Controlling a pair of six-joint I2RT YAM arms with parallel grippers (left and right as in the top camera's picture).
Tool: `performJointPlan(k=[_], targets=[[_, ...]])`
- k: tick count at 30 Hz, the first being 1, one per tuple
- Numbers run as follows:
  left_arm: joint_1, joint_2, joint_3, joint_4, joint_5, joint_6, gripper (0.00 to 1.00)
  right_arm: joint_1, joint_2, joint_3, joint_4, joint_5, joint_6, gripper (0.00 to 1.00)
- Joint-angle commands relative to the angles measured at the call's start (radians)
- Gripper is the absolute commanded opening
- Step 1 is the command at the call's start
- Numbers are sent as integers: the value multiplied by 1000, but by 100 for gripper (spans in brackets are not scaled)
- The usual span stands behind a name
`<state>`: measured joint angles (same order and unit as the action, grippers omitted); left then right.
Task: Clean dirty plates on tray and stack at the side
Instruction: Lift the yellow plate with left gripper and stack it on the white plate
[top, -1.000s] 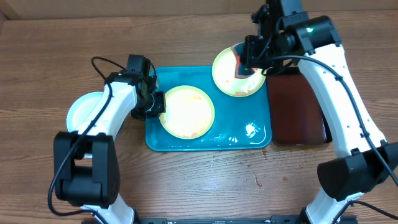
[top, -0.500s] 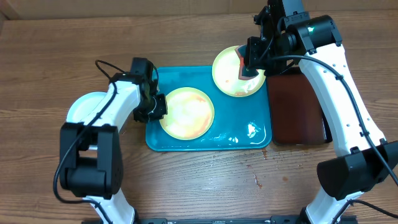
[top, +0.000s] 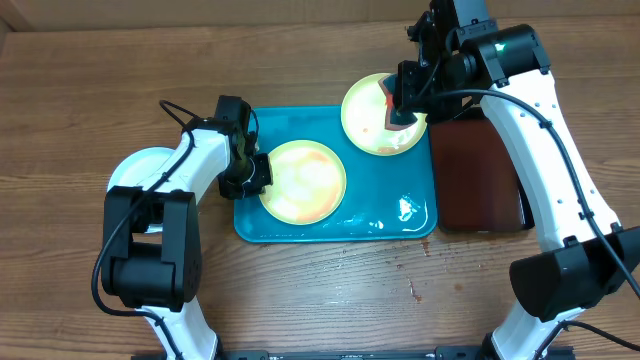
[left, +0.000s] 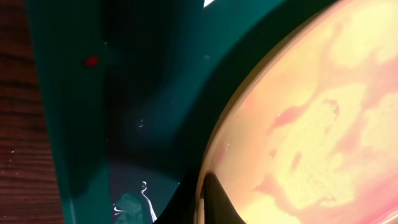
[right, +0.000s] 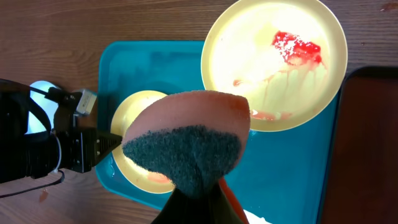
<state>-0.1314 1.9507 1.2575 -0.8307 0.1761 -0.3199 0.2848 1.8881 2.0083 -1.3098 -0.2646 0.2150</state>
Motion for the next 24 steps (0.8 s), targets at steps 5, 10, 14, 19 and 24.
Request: performJointPlan(k=[5,10,14,19,24], targets=[[-4,-27,95,-68,-74,25,4,1,-3,8,-3,3,-8,4],[-13,-117,206,-166,-203,62,4,1,-3,8,-2,3,-8,4],[-42,-182,264,-197,-355,83,4,1,-3,8,-5,3,-7,4],[-110,-213,270,-211,-591,88,4,1,-3,8,-6,3,-7,4],[-209,-214,270,-249,-853,32,4,1,-3,8,-6,3,-8,4]])
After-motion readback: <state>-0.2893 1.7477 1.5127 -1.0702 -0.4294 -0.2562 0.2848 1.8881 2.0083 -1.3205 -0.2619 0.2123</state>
